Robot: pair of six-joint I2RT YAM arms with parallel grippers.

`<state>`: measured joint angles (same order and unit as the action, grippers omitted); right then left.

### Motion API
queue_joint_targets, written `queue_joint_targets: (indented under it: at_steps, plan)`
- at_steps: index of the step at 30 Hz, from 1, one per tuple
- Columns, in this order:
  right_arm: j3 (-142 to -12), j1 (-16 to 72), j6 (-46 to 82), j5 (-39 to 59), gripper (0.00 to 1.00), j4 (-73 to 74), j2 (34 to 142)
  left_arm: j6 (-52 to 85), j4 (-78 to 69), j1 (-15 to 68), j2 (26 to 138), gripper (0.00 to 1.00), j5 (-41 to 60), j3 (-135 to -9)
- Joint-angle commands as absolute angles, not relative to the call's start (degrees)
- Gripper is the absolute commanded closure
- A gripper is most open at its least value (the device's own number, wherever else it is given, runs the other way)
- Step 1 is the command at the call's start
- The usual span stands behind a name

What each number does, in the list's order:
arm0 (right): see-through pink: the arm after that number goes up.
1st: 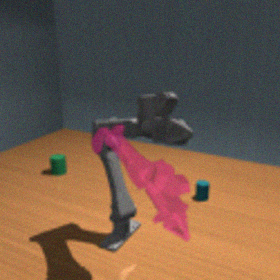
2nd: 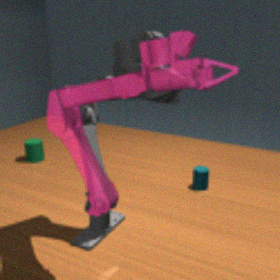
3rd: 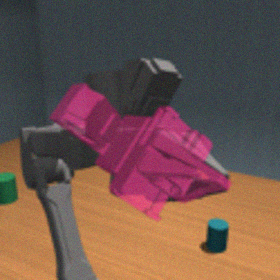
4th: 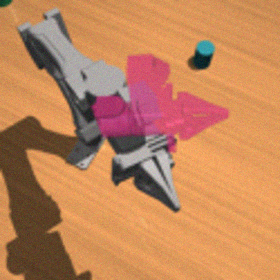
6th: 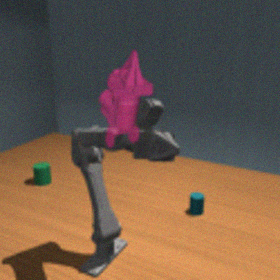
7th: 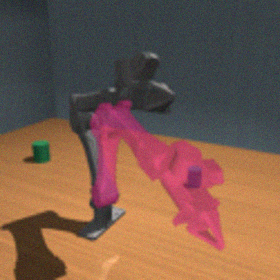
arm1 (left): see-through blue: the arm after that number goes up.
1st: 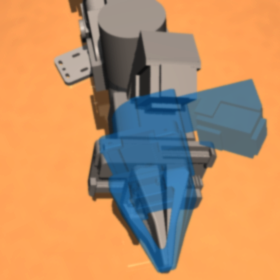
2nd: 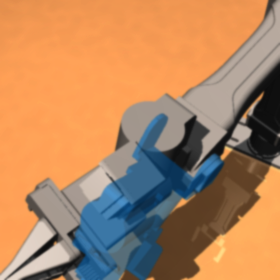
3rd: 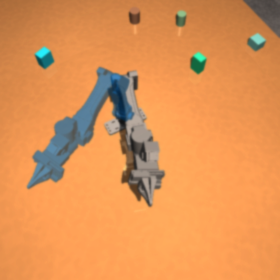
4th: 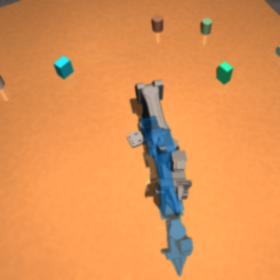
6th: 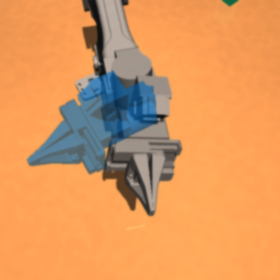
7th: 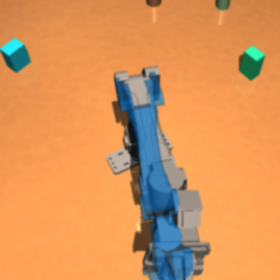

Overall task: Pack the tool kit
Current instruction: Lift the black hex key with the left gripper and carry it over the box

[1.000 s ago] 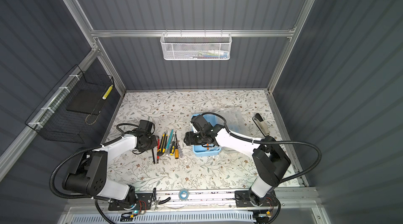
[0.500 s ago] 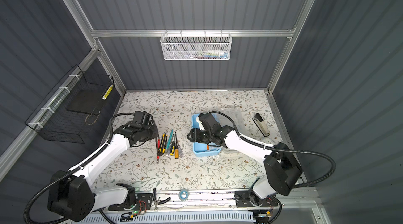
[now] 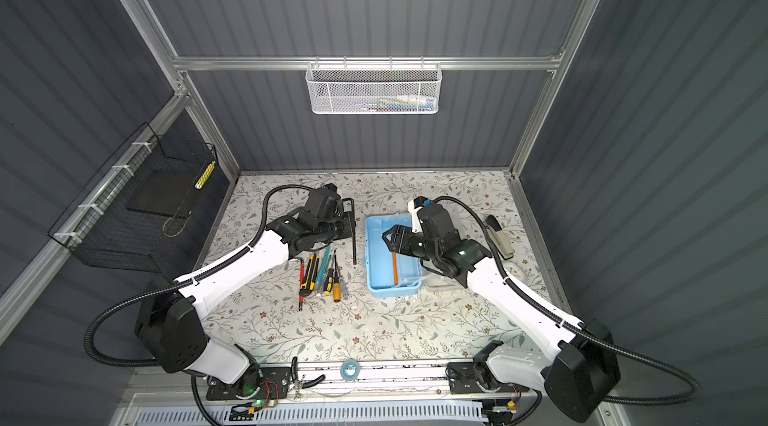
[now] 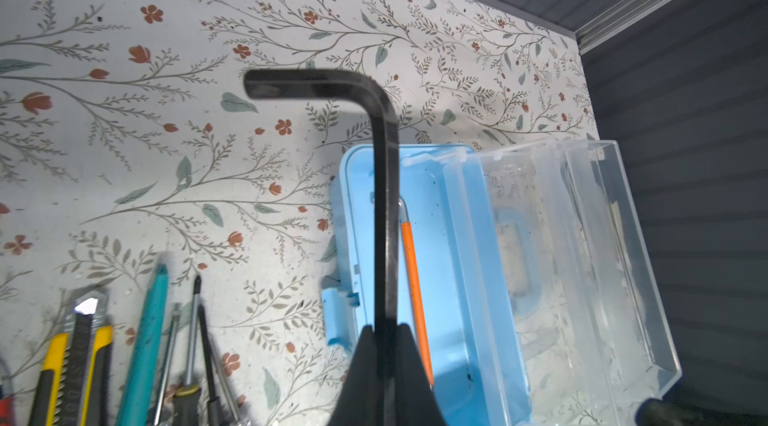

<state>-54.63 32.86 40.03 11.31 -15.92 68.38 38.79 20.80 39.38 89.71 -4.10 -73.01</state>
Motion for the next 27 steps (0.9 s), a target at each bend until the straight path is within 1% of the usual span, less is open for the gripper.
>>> queue_joint_targets:
  at_steps: [1,8,17,21,27]
  plan:
    - [-53.4,31.6,38.7,10.8,0.34,-18.2,67.7,41.2,17.3,40.6,91.8,1.00,-4.8,-75.3]
    - [-52.7,30.6,38.5,12.4,0.34,-17.9,68.1,42.8,14.8,42.9,96.9,1.00,-4.4,-76.3]
    - [-51.1,30.6,39.2,13.6,0.34,-16.3,68.7,43.9,13.8,44.9,102.7,1.00,-0.6,-77.4]
    - [-51.0,30.6,39.2,13.7,0.34,-16.1,69.2,46.0,12.6,45.3,105.6,1.00,3.3,-77.3]
    - [-50.8,30.6,39.2,14.0,0.34,-15.6,70.7,46.9,13.1,45.7,108.4,1.00,4.0,-77.0]
